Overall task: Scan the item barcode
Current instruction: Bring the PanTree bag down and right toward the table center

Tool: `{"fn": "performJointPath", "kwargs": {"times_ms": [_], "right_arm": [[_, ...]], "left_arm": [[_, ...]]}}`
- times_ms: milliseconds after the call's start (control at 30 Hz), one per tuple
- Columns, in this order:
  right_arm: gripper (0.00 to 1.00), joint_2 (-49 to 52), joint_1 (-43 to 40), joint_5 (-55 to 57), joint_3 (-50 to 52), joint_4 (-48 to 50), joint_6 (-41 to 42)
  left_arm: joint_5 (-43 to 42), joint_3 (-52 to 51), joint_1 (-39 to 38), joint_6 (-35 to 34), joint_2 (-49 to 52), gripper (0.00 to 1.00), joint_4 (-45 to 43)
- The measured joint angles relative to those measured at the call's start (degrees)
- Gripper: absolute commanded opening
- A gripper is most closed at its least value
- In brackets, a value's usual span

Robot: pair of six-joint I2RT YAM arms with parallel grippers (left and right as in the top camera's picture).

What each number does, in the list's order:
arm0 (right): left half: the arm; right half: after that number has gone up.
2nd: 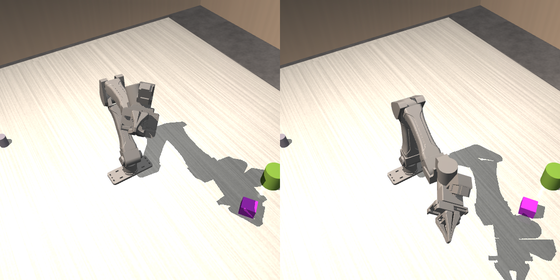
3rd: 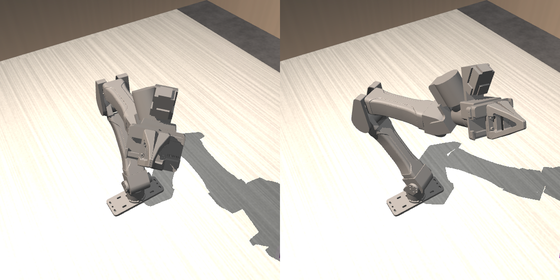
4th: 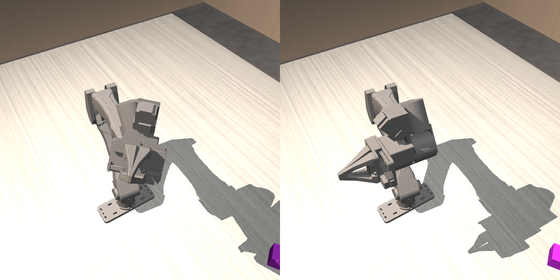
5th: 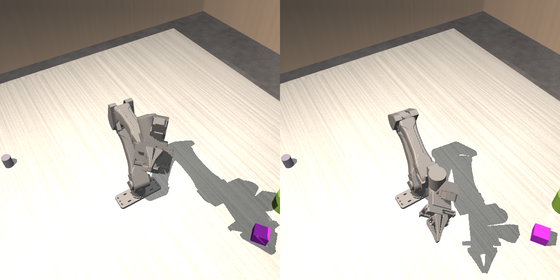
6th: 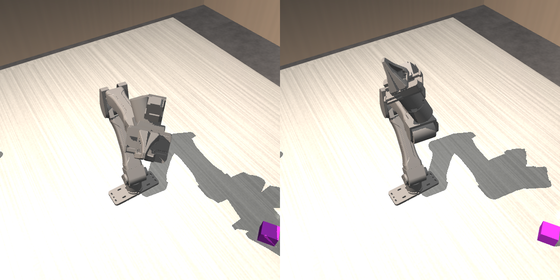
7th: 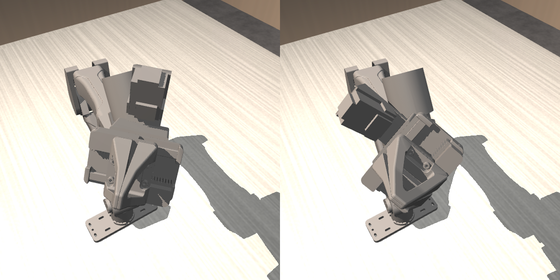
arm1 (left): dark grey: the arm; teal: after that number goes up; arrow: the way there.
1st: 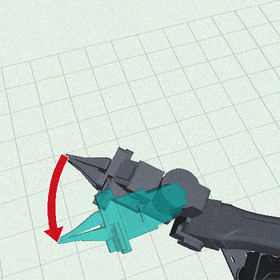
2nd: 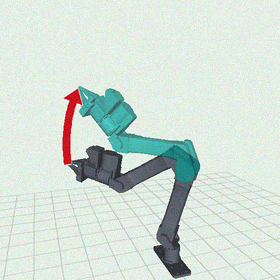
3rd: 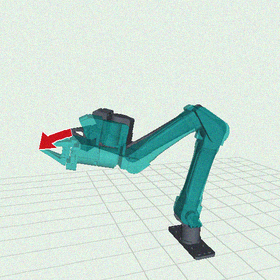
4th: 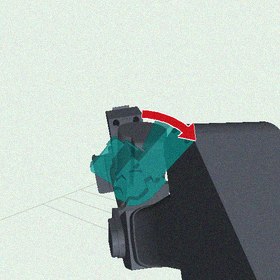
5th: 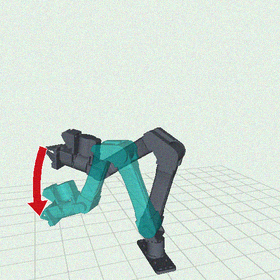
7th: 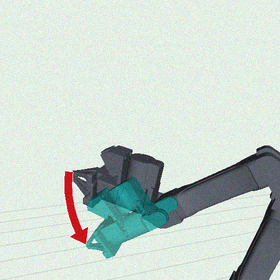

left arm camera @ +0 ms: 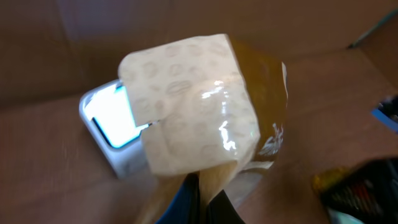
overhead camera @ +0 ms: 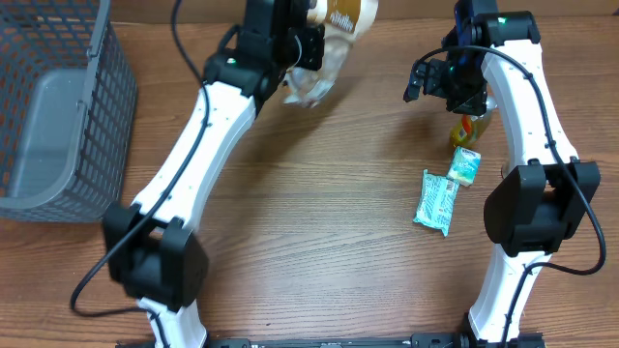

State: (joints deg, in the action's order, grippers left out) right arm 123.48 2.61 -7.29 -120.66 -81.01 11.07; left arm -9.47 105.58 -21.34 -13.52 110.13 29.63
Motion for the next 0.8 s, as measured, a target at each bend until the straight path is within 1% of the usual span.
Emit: {"fn": "performJointPath", "kwargs": {"times_ms": [67, 133, 200, 367, 467, 567, 800], "right_arm": [[1.0, 0.0, 0.0, 0.0, 0.0, 0.0, 0.0], [1.0, 0.0, 0.0, 0.0, 0.0, 0.0, 0.0], [1.0, 0.0, 0.0, 0.0, 0.0, 0.0, 0.0], [1.0, 0.0, 0.0, 0.0, 0.0, 0.0, 0.0], [1.0, 0.0, 0.0, 0.0, 0.0, 0.0, 0.0], [1.0, 0.0, 0.0, 0.0, 0.0, 0.0, 0.0], [1.0, 0.0, 0.0, 0.0, 0.0, 0.0, 0.0]], "left_arm": [[-0.2, 0.3, 0.0, -3.1, -1.4, 0.04, 6.4], [-2.0, 0.3, 0.0, -6.0, -1.6, 0.05, 12.9], [-4.4, 0.3, 0.0, -7.6, -1.1, 0.04, 17.5], [-12.1, 0.2, 0.0, -9.7, -0.8, 0.04, 27.6], [-14.6, 0.2, -0.1, -10.3, -0.8, 0.05, 32.7], [-15.8, 0.0, -0.8, -10.6, -0.8, 0.04, 35.6], [-17.1, -4.0, -5.7, -10.6, -0.8, 0.04, 36.2]]}}
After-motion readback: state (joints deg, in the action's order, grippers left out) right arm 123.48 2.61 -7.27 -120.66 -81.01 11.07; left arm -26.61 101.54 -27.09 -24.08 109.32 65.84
